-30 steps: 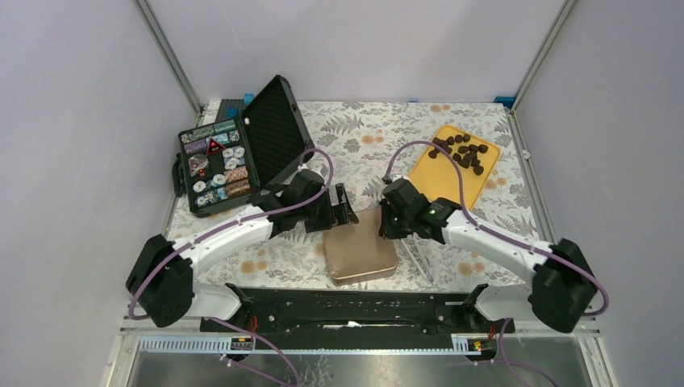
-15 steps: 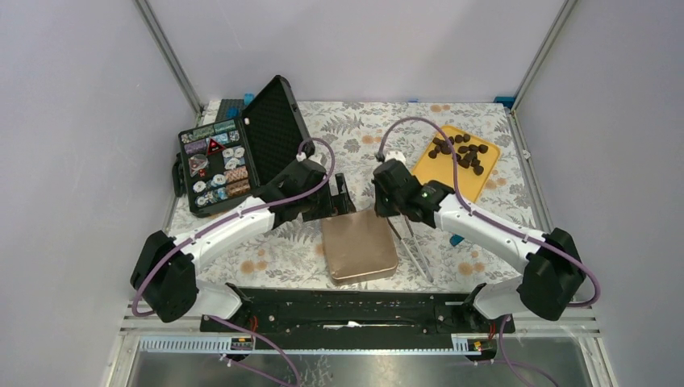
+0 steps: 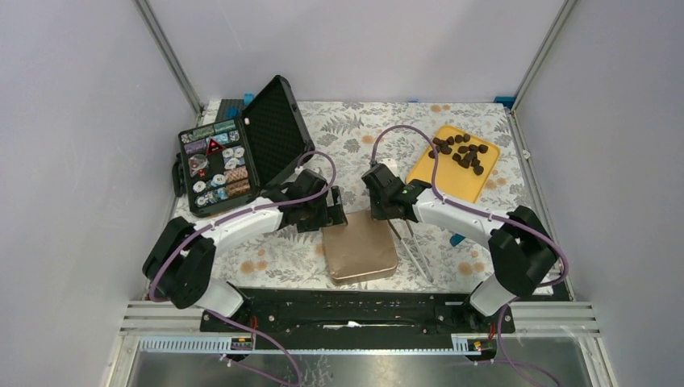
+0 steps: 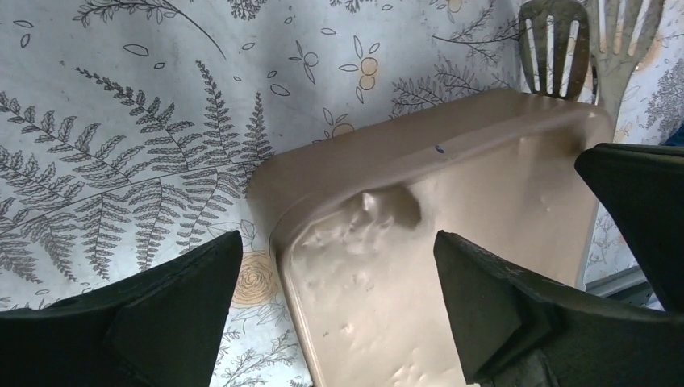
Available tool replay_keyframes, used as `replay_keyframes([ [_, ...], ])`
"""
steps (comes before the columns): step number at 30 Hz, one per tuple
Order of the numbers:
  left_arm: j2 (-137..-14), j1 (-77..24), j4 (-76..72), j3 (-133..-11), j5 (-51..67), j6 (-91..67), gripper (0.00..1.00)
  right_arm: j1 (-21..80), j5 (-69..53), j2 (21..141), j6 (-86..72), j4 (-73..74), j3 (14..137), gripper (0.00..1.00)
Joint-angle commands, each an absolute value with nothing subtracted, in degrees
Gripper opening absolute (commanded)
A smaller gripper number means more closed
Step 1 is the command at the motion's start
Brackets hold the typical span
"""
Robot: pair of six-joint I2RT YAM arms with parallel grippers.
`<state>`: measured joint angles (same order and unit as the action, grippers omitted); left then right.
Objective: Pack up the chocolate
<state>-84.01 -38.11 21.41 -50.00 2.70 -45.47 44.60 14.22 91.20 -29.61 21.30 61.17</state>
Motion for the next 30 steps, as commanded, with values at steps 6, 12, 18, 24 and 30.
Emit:
replay_keyframes([
  [6, -75.14, -37.88, 27.49, -62.94, -3.13, -39.87, 0.98, 44.1, 21.34, 79.14, -27.21, 26.9, 65.27, 0.21],
  [12, -71.16, -37.88, 29.18, -64.91, -5.33, -39.58, 0.98, 44.1, 12.67, 81.09, -31.18, 24.23, 57.21, 0.21],
  [18, -68.56, -37.88, 31.57, -65.87, -7.81, -39.77, 0.99, 44.1, 10.13, 81.21, -32.43, 23.94, 53.25, 0.22],
  [24, -66.83, -37.8, 33.83, -67.61, -10.65, -38.89, 0.99, 43.92, 24.69, 74.78, -27.13, 30.36, 65.25, 0.64],
  [30, -63.02, -37.73, 35.5, -69.87, -15.26, -37.79, 0.99, 40.15, 29.16, 68.74, -21.38, 30.25, 73.92, 1.0],
])
